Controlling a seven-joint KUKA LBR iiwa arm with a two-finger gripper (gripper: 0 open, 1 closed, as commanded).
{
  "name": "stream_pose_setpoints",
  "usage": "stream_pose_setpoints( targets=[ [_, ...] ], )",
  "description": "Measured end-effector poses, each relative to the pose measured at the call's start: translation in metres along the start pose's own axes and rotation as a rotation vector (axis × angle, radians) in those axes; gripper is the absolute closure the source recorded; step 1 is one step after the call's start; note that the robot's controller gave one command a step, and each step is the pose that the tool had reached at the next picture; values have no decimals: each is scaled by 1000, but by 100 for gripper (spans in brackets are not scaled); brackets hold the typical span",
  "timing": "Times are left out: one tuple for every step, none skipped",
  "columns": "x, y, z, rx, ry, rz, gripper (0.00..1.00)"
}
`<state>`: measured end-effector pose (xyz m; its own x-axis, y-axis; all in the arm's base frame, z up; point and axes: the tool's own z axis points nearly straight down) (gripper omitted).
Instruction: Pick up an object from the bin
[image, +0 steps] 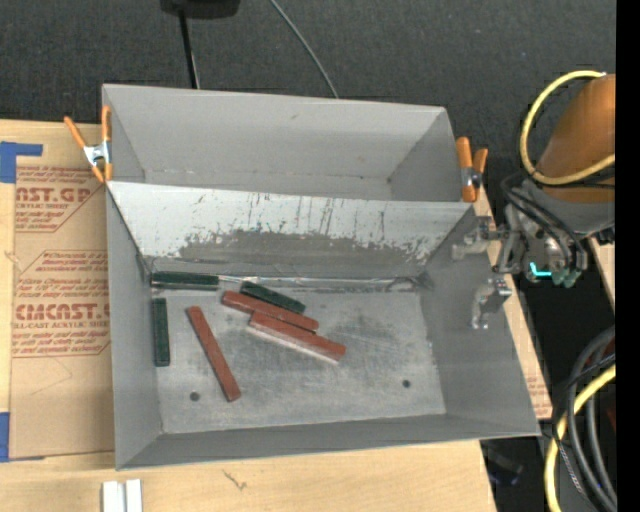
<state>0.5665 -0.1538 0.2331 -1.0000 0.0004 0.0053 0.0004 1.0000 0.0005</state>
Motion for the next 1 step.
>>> stream_pose_setpoints(
  targets=[
    [-2, 1, -4, 2, -8, -2, 0]
  ],
)
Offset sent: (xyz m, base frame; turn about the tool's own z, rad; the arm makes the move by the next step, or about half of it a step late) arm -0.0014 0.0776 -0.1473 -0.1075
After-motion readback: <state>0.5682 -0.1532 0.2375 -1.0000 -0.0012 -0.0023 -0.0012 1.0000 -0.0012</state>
